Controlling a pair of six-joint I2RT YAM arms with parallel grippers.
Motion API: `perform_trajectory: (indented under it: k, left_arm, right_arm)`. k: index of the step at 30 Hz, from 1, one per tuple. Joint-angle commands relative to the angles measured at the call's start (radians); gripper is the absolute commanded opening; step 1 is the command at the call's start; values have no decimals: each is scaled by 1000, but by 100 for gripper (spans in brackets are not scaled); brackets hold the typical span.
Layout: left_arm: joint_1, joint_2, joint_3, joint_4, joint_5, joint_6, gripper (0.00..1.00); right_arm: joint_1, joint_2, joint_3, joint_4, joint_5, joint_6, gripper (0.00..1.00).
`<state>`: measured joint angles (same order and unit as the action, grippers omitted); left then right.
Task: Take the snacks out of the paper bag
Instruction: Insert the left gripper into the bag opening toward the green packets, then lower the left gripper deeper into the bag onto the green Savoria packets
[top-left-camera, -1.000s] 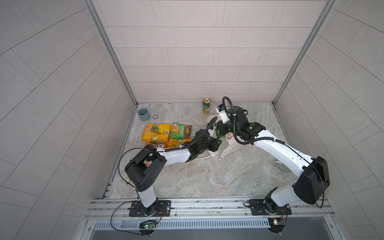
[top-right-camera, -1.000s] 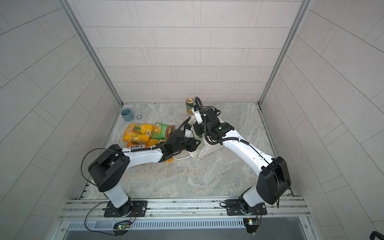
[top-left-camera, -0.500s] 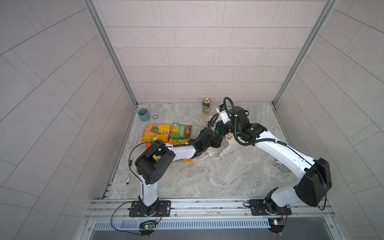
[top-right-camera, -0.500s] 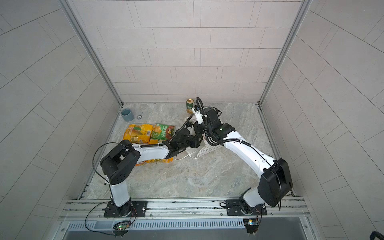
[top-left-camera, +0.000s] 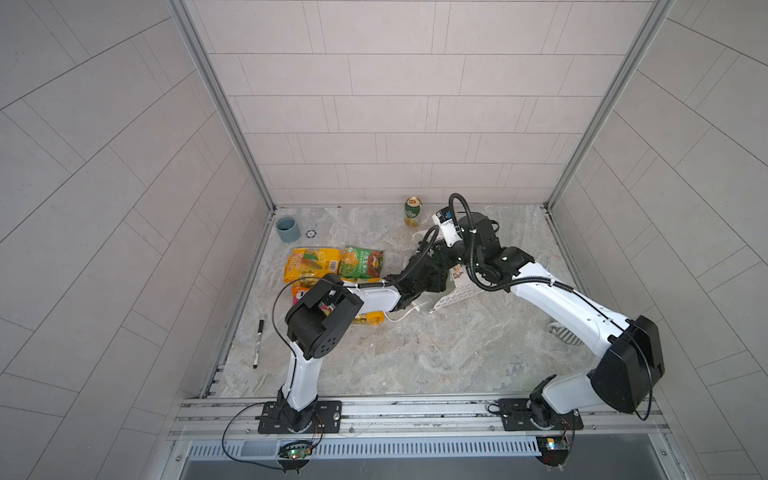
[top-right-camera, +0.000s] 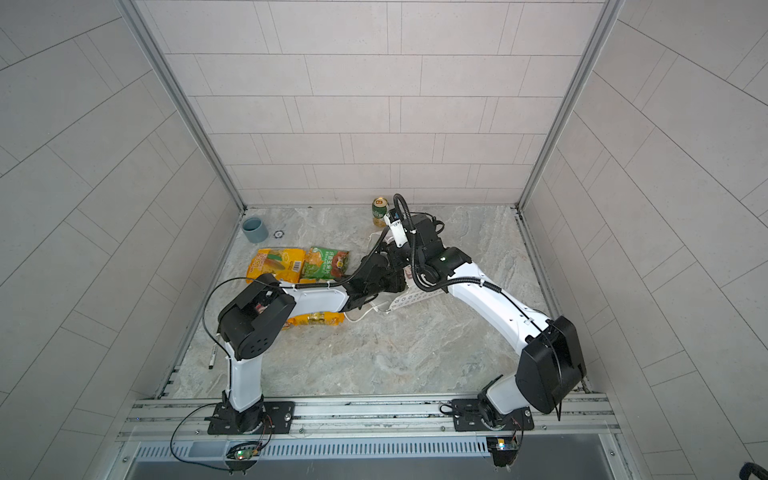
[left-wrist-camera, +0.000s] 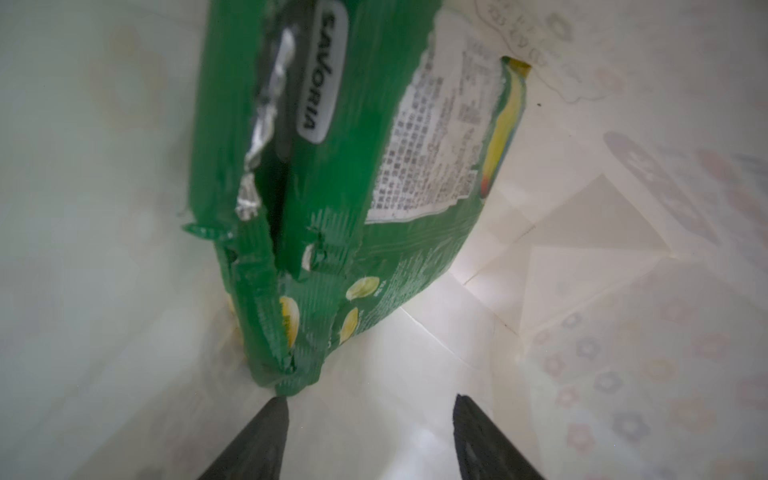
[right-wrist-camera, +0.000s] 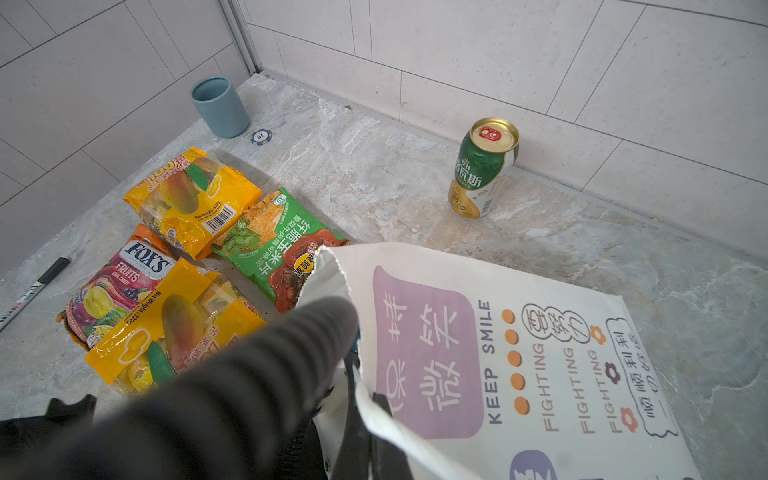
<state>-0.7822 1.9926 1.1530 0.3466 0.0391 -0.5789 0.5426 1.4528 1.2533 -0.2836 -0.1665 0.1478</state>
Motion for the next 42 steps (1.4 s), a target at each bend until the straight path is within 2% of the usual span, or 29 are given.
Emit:
perform_trajectory:
  k: [1,4,7,10,11,16,21,28,29,30,31,34,37,42]
  left_arm:
    - [0,49,34,18,12,-6,62]
    - [0,81,63,20,25,6,50]
    - [5,103,88,17,40,20,27]
    - [8,94,87,29,48,31,16]
    - [10,83,80,34,52,33,9]
    - [10,-15,5,69,51,67,0]
    - [10,-126,-64,58,39,80,0]
    - [10,-234,-104,-61,1,59,0]
    - [10,-235,-103,-78,-2,55,3]
    - [10,-236,-99,-90,-11,50,20]
    - [11,-231,-93,-97,-12,52,29]
    - [11,-198,-61,-120,-1,58,47]
    - [11,-148,-19,-144,24,58,55]
    - [9,-92,18,-139,23,54,59]
  right_arm:
    - [13,-40,-9,53,-69,1,0]
    - [12,-42,-16,61,-73,2,0]
    - [11,-42,-19,64,-70,-1,0]
    - [11,-43,-19,61,-61,-2,0]
    - [9,-45,-19,59,-55,-3,0]
    - [-7,-51,-24,55,-23,4,0]
    - [-18,-55,-32,56,14,1,0]
    - [-22,-48,-33,59,28,-2,0]
    - [-21,-46,-34,61,26,-1,0]
    - [-22,-42,-34,61,25,-1,0]
    - [-22,-38,-32,61,23,-1,0]
    - [-21,-31,-31,63,17,-1,0]
    - [-22,-29,-32,64,10,-2,0]
    - [-21,-32,-36,70,-1,-4,0]
